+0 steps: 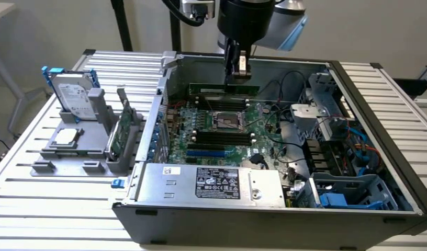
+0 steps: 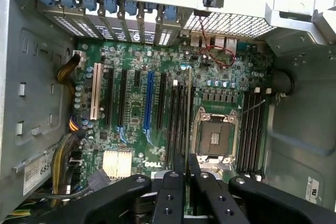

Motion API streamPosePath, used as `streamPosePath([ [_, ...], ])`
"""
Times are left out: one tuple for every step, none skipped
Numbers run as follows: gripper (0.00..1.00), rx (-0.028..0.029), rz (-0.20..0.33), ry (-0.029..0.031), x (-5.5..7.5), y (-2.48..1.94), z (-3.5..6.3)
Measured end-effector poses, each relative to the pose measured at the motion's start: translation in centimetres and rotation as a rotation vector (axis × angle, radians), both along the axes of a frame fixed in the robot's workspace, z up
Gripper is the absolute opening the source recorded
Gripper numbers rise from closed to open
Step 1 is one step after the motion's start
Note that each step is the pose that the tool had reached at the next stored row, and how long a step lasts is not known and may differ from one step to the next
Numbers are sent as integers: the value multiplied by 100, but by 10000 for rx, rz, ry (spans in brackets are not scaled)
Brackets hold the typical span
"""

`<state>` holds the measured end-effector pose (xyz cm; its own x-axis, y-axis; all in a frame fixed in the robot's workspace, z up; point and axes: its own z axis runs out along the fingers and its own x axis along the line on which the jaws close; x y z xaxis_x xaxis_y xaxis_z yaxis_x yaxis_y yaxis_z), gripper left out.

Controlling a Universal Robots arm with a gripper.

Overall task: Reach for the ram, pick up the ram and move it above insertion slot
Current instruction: 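Pick up the ram and move it above insertion slot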

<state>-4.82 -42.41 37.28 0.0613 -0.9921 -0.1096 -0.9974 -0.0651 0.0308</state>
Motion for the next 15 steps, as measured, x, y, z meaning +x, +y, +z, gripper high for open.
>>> streamPosePath([
  [14, 0, -9, 0, 4, 18, -7],
  [14, 0, -17, 0, 8, 36, -13],
  [14, 0, -22, -1, 12, 52, -20],
  [14, -2, -27, 0, 16, 71, -26],
  [14, 1, -33, -1, 19, 89, -33],
  [14, -1, -38, 0, 23, 107, -39],
  [14, 0, -44, 0, 27, 126, -46],
  [14, 0, -49, 0, 30, 144, -54],
  [14, -6, -56, -1, 31, 164, -60],
  [14, -15, -63, -5, 32, 183, -67],
  [14, -33, -70, -7, 32, 202, -72],
  [14, -59, -76, -7, 32, 218, -75],
  [14, -85, -83, -9, 32, 234, -78],
  [14, -118, -89, -9, 32, 248, -79],
  [14, -151, -94, -9, 32, 261, -79],
])
